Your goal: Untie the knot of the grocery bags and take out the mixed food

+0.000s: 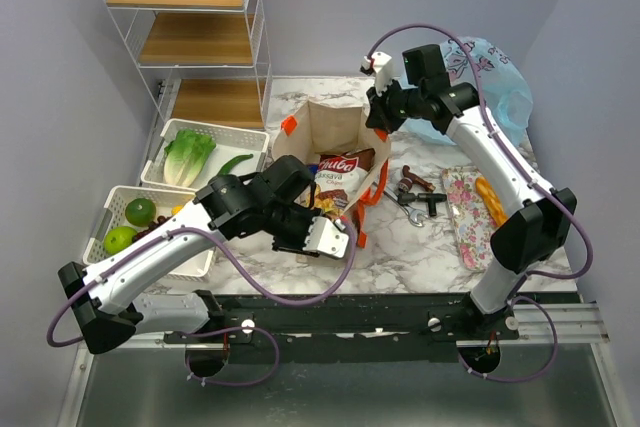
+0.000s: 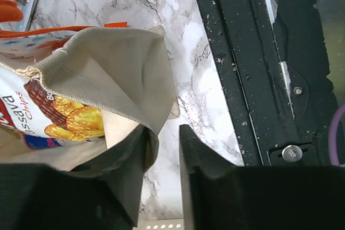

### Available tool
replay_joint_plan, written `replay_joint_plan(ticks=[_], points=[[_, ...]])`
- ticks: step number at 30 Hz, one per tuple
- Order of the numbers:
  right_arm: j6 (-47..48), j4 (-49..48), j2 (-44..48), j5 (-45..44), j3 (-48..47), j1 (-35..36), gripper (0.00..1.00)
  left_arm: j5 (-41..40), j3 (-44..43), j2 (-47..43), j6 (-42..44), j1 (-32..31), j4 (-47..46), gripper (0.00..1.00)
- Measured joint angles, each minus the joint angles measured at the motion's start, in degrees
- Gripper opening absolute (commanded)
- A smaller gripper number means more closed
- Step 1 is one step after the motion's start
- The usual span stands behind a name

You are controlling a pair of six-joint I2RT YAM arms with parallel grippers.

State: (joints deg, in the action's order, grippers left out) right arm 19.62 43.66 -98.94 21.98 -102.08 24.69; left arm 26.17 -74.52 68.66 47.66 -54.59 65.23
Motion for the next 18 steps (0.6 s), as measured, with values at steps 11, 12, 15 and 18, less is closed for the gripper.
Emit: replay_joint_plan(ticks=[11, 12, 15, 18], points=[[-3.78, -4.66, 9.16, 3.69, 10.51, -0.04, 0.01, -1.53, 2.12, -1.51, -2.19, 0.2, -1.86, 0.05], [-3.76, -4.07, 10.45, 3.74, 11.15, -0.04, 0.01, -1.55, 2.4, -2.12, -1.25, 0.57, -1.4, 0.03], [-3.21, -1.36, 14.75, 3.41, 14.14, -0.04, 0.01, -1.88, 3.45, -5.16, 2.38, 2.51, -0.35, 0.02], [-2.75, 3.28, 19.12, 3.04, 17.03, -0.04, 0.19, -3.37, 4.24, -9.44, 6.54, 6.32, 1.14, 0.06]])
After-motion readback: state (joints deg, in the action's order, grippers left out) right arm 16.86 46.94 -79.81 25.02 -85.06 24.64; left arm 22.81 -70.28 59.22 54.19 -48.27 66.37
